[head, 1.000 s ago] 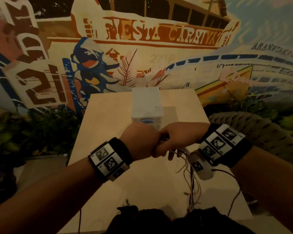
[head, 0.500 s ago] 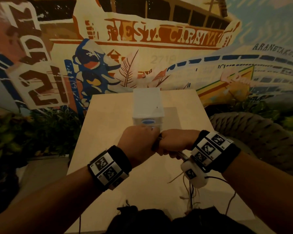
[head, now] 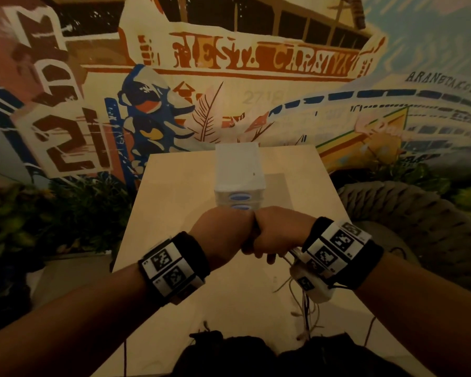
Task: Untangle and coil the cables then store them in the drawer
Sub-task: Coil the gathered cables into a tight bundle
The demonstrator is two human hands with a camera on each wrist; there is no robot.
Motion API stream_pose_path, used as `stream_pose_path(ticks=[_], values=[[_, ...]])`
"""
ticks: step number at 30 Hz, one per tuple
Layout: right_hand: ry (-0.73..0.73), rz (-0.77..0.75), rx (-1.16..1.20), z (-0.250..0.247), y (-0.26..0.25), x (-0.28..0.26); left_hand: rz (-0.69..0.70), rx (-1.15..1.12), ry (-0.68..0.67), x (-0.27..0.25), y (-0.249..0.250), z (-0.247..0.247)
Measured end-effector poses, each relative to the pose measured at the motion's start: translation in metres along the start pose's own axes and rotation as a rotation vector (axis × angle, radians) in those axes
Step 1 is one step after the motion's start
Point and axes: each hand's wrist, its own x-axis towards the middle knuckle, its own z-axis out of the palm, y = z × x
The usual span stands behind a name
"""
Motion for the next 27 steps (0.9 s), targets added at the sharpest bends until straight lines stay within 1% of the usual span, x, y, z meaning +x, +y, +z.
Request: stream_pose_path(ticks=[3,6,7,8,10,13,15,16,17,19,20,21,22,24,25,26,27], values=[[-0.003,0.023,0.099,0.004,0.000,0.002,0.046,-0.062,0.158,0.002,-0.013,0.002],[-0.056,0.040,0.237,0.003,0.005,0.002,0.085,-0.111,0.241,-0.001,-0.023,0.001],[-0.063,0.040,0.281,0.003,0.007,0.001,0.080,-0.135,0.270,-0.004,-0.025,-0.002],[-0.066,0.045,0.308,0.002,0.010,0.001,0.062,-0.171,0.272,-0.008,-0.029,-0.005],[-0.055,0.060,0.323,0.002,0.015,-0.001,-0.009,-0.292,0.226,-0.017,-0.038,-0.009],[-0.024,0.057,0.350,0.004,0.024,-0.003,-0.180,-0.491,0.130,-0.027,-0.057,-0.007],[-0.019,0.043,0.366,0.005,0.027,-0.004,-0.296,-0.773,0.046,-0.029,-0.065,-0.001],[-0.019,0.036,0.367,0.006,0.027,-0.004,-0.310,-0.921,0.019,-0.031,-0.064,0.003],[-0.021,0.028,0.368,0.007,0.026,-0.004,-0.282,-1.005,0.004,-0.032,-0.059,0.004],[-0.029,0.014,0.370,0.009,0.024,-0.003,-0.182,-1.012,-0.009,-0.035,-0.047,0.003],[-0.032,0.003,0.374,0.010,0.023,-0.003,-0.161,-1.007,0.002,-0.035,-0.043,0.005],[-0.029,-0.009,0.384,0.011,0.022,-0.003,-0.174,-1.039,0.033,-0.033,-0.040,0.008],[-0.016,-0.021,0.402,0.012,0.021,-0.003,-0.221,-1.108,0.084,-0.031,-0.040,0.010],[0.028,-0.032,0.458,0.013,0.023,-0.003,-0.368,-1.244,0.204,-0.027,-0.047,0.017],[0.051,-0.030,0.490,0.014,0.025,-0.002,-0.425,-1.249,0.223,-0.026,-0.052,0.020],[0.073,-0.026,0.517,0.015,0.027,-0.001,-0.477,-1.208,0.209,-0.027,-0.056,0.021],[0.094,-0.019,0.538,0.016,0.029,-0.001,-0.530,-1.151,0.159,-0.029,-0.060,0.022]])
